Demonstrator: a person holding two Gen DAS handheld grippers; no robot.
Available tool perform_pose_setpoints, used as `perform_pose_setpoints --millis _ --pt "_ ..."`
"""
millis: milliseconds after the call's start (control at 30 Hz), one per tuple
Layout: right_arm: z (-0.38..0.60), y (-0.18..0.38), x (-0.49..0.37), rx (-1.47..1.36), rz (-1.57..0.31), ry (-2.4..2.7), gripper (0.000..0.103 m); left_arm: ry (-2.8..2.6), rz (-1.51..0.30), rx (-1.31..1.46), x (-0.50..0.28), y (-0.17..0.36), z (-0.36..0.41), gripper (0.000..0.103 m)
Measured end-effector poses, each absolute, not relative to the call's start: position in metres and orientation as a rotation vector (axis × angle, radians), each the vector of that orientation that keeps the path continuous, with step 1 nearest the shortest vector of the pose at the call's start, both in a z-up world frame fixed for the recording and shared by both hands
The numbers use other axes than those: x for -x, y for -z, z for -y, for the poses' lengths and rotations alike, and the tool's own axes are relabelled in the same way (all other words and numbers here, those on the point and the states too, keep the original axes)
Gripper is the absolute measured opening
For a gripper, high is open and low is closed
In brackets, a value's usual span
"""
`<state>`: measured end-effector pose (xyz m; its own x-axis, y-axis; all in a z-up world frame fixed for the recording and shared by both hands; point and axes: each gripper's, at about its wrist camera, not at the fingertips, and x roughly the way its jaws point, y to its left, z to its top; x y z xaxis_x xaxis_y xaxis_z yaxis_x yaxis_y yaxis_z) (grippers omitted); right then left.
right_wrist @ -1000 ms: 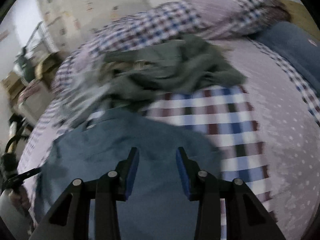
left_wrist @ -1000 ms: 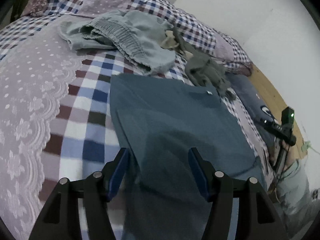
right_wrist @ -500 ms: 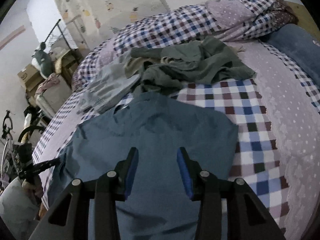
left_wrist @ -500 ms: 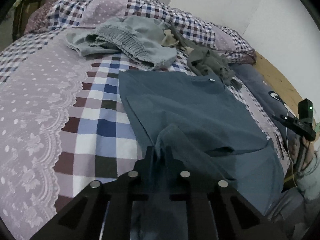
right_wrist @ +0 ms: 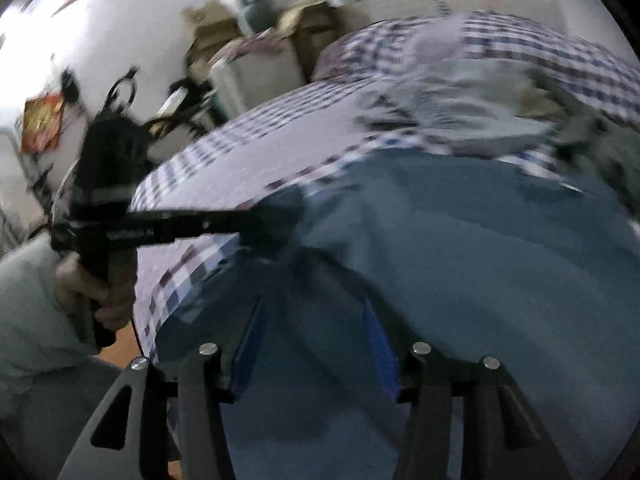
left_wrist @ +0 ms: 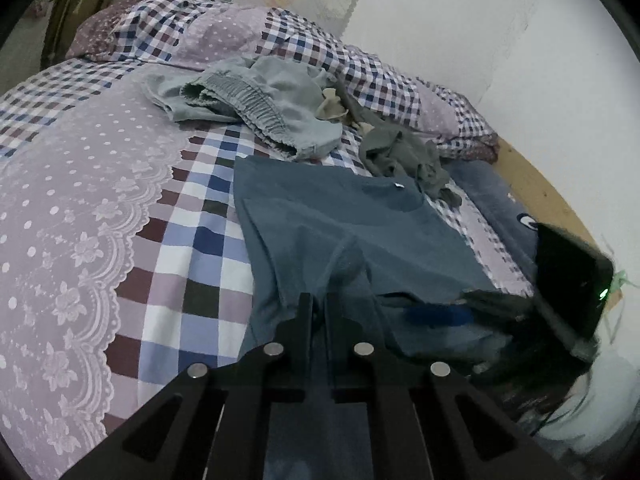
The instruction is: Fold clothes
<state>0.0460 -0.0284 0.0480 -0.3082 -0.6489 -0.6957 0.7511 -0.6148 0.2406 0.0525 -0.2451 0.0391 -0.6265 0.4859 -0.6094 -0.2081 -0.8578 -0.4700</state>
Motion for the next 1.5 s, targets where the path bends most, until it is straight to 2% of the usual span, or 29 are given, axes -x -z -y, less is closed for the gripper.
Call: perform_pose_setpoints --millis 167,333,400,467,533,633,833,933,1100,1200,1267,1400,1500 --pt "0.069 -0.028 -0.042 -0.982 -0.165 1.973 0.054 -2.462 0.518 1.067 -0.059 -0.04 0.249 0.005" --pt "0.082 -0.034 -0.041 -0.908 -0.18 1.955 0.054 -2.466 0.485 1.104 -0.064 -0.036 0.248 0.005" --pt "0.084 -0.037 -0.04 -0.866 -0.162 1.943 0.044 -2.487 0.475 1.123 -0.065 -0.035 0.25 0.005" --pt "0.084 -0.036 -0.04 -0.863 -0.162 1.95 0.019 -2.512 0.453 1.129 -0.065 -0.036 0.248 0.008" --pt "0.084 -0.036 -0.039 -0.861 -0.161 1.956 0.009 -2.533 0.421 1.129 -0.065 -0.038 0.245 0.015" --pt "0.082 -0.036 -0.036 -0.855 -0.128 1.954 0.009 -2.547 0.333 1.117 -0.067 -0.041 0.233 0.035" --pt "0.083 -0.042 -0.032 -0.83 -0.109 1.977 0.015 -2.59 0.267 1.107 -0.071 -0.042 0.227 0.038" --pt "0.081 -0.046 -0.032 -0.811 -0.092 1.959 0.015 -2.645 0.235 1.07 -0.075 -0.045 0.229 0.044" --pt "0.079 -0.053 -0.033 -0.778 -0.062 1.929 0.007 -2.773 0.086 0.893 -0.086 -0.056 0.223 0.054" --pt "0.078 -0.057 -0.033 -0.758 -0.045 1.91 0.007 -2.868 -0.068 0.714 -0.099 -0.063 0.215 0.067" --pt "0.077 -0.059 -0.033 -0.749 -0.037 1.901 0.006 -2.903 -0.172 0.609 -0.108 -0.065 0.21 0.081" --pt "0.078 -0.053 -0.036 -0.796 -0.101 1.958 0.007 -2.889 -0.349 0.621 -0.117 -0.059 0.204 0.083" --pt "0.079 -0.049 -0.038 -0.833 -0.145 1.997 0.012 -2.872 -0.379 0.672 -0.121 -0.056 0.206 0.083"
